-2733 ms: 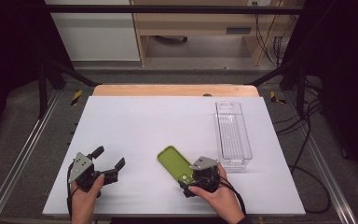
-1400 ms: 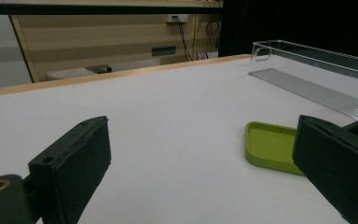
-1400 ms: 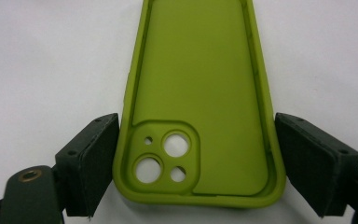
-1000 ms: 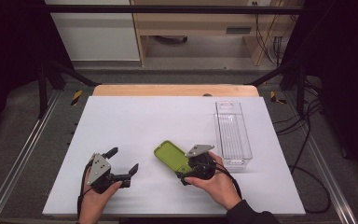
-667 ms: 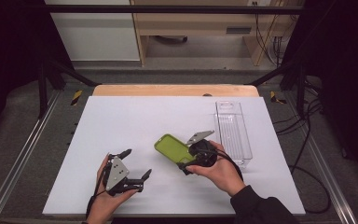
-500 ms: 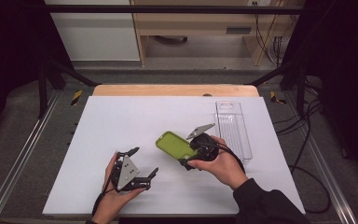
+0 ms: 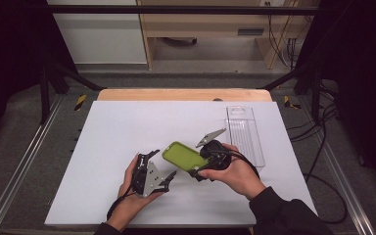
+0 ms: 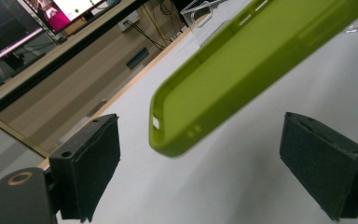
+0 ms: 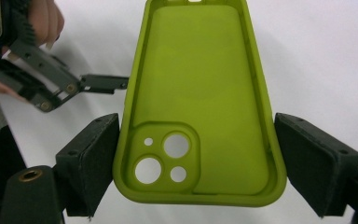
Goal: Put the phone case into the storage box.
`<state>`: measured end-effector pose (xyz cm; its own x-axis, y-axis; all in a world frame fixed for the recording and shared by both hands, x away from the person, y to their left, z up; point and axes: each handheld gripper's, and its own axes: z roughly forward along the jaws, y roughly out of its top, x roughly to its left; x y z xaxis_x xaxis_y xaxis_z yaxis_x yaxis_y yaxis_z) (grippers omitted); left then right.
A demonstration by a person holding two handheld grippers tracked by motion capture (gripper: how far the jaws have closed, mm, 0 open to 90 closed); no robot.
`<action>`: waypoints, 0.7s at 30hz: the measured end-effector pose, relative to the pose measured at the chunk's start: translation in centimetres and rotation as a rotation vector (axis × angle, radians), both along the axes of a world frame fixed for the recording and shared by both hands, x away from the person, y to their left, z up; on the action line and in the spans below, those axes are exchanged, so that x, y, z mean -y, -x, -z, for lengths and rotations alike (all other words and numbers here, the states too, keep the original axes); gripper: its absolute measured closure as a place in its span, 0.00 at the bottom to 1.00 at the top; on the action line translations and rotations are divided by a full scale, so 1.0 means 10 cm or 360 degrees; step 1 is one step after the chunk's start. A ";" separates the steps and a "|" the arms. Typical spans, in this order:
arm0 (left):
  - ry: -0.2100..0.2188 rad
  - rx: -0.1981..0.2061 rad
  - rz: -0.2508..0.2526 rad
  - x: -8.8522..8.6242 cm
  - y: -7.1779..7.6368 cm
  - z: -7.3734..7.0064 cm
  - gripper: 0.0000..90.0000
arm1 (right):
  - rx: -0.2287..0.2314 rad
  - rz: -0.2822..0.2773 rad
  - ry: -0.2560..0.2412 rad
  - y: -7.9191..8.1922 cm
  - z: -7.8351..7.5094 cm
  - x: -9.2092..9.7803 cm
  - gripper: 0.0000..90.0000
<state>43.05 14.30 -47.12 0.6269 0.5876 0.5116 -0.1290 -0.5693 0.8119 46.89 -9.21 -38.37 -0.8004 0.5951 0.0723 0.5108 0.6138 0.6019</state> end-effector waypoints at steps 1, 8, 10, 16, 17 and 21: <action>-0.0002 0.0003 0.0009 0.01 0.00 0.00 0.15 | 0.0011 -0.0023 0.0008 0.03 -0.01 -0.02 0.19; -0.0090 0.0096 0.0019 0.03 0.07 0.00 0.23 | -0.0022 -0.0068 -0.0009 0.06 0.01 -0.08 0.19; -0.0113 0.0109 0.0024 0.02 0.07 0.01 0.26 | -0.0020 -0.0077 0.0001 0.06 0.01 -0.11 0.19; -0.0169 0.0174 0.0031 0.04 0.09 0.02 0.37 | -0.0038 -0.0105 -0.0022 0.06 -0.03 -0.17 0.19; -0.0173 0.0177 0.0031 0.04 0.09 0.02 0.39 | -0.0036 -0.0113 -0.0017 0.06 -0.04 -0.18 0.19; -0.0226 0.0185 0.0037 0.04 0.09 0.05 0.48 | -0.0040 -0.0133 -0.0018 0.06 -0.07 -0.24 0.19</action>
